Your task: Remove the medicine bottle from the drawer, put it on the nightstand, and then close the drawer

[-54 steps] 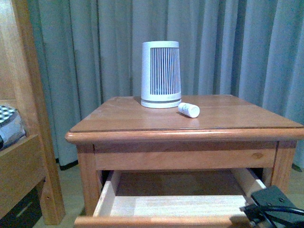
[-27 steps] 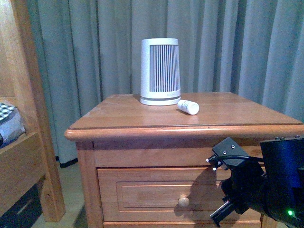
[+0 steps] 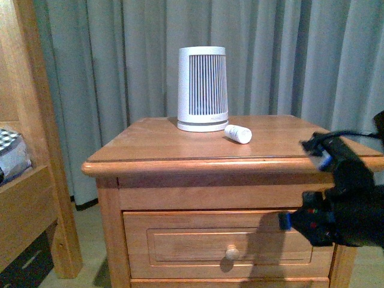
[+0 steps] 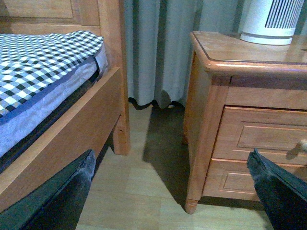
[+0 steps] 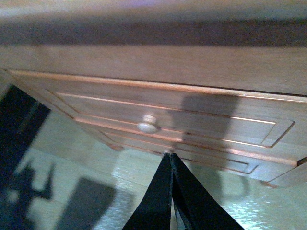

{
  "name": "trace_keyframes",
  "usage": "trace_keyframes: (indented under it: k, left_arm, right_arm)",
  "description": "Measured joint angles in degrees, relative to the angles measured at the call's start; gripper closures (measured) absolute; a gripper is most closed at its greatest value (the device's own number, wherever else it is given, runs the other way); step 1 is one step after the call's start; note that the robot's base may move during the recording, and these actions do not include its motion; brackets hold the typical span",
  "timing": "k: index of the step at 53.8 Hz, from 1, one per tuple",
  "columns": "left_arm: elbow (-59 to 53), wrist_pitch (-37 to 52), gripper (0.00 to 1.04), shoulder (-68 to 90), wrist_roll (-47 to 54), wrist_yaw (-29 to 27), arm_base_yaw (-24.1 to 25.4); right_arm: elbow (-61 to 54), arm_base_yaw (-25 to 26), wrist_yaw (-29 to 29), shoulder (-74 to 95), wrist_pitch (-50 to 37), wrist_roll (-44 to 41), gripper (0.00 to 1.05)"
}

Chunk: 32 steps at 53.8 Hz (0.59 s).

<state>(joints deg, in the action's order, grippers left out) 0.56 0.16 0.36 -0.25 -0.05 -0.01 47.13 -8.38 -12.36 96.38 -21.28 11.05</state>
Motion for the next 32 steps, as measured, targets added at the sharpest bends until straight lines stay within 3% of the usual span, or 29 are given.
trace_keyframes:
  k: [3,10,12,14,18,21,29,32]
  left_arm:
    - [0.00,0.00,0.07,0.00,0.00,0.02,0.00]
    - [0.00,0.00,0.07,0.00,0.00,0.00,0.00]
    - [0.00,0.00,0.07,0.00,0.00,0.02,0.00]
    - [0.00,0.00,0.07,0.00,0.00,0.02,0.00]
    - [0.00,0.00,0.07,0.00,0.00,0.02,0.00]
    - [0.00,0.00,0.07,0.00,0.00,0.00,0.00]
    - [0.00,0.00,0.07,0.00,0.00,0.02,0.00]
    - [0.00,0.00,0.07,0.00,0.00,0.00,0.00]
  right_arm:
    - [-2.25,0.52,-1.66,-5.53,-0.07,3.37,0.98]
    - [-7.54,2.80,-4.63,-22.36,0.42,6.97,0.75]
    - [-8.96,2.97,-2.40,-26.56,-0.13,5.62,0.73]
    - [-11.56,2.45,5.29,-32.50,-1.11,2.62,0.79]
    - [-16.59,2.80,13.90,-43.85,2.89,-3.56,0.92]
    - [-21.07,5.88,12.63,-53.57,8.35,-6.88,1.02]
    - [-29.79,8.24,12.31,-76.39,22.86,-9.62,1.02]
    - [-32.02,8.26,12.22,-82.23,24.28,-9.99,1.02]
